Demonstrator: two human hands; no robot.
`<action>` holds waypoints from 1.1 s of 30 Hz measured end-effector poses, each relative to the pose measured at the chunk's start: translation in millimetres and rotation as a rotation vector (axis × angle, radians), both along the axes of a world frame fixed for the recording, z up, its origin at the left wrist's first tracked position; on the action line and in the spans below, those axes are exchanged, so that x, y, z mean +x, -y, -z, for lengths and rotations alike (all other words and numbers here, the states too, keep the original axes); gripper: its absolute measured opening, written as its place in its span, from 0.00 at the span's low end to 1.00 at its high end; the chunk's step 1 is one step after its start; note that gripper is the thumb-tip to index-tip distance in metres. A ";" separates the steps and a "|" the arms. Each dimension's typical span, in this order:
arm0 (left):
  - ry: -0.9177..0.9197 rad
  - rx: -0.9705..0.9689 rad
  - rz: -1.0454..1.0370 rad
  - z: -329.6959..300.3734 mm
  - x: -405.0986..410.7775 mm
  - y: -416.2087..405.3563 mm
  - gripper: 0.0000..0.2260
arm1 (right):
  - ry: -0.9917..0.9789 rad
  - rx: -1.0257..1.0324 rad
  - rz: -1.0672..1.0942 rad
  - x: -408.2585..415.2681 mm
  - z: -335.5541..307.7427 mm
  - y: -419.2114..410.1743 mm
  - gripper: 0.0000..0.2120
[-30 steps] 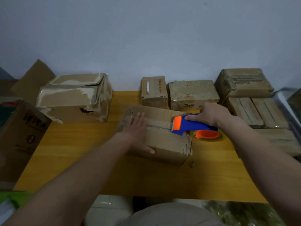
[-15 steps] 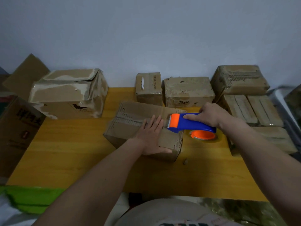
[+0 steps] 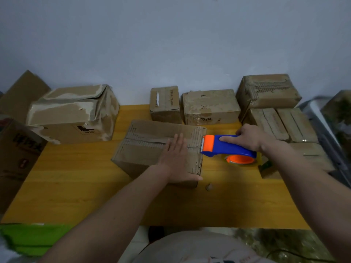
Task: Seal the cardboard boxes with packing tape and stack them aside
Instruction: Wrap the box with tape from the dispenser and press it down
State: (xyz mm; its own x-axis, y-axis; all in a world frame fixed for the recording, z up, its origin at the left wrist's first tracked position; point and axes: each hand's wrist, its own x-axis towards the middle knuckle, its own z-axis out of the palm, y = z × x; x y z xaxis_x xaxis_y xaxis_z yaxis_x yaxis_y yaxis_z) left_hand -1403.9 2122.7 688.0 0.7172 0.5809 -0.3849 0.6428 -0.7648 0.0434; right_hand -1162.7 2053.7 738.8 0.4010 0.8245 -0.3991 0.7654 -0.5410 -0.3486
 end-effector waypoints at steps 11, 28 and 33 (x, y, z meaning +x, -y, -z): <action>0.026 0.058 0.060 1.7 -22.4 -7.1 0.47 | -0.380 -0.054 0.027 -27.8 17.7 -5.9 0.28; -0.009 0.073 -0.011 10.6 -28.7 -18.9 0.52 | -0.645 -0.248 0.060 -9.8 33.8 23.6 0.30; 0.007 0.067 -0.069 7.6 -27.0 -10.8 0.52 | -0.646 -0.265 0.062 -9.7 30.5 33.0 0.31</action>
State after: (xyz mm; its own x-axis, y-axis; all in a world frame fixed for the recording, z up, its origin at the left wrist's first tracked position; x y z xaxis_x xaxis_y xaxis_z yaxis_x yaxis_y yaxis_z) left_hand -1430.9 2133.5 680.4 0.6768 0.6536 -0.3388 0.6942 -0.7198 -0.0019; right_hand -1172.4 2020.7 708.3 0.0587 0.6494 -0.7582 0.4141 -0.7069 -0.5734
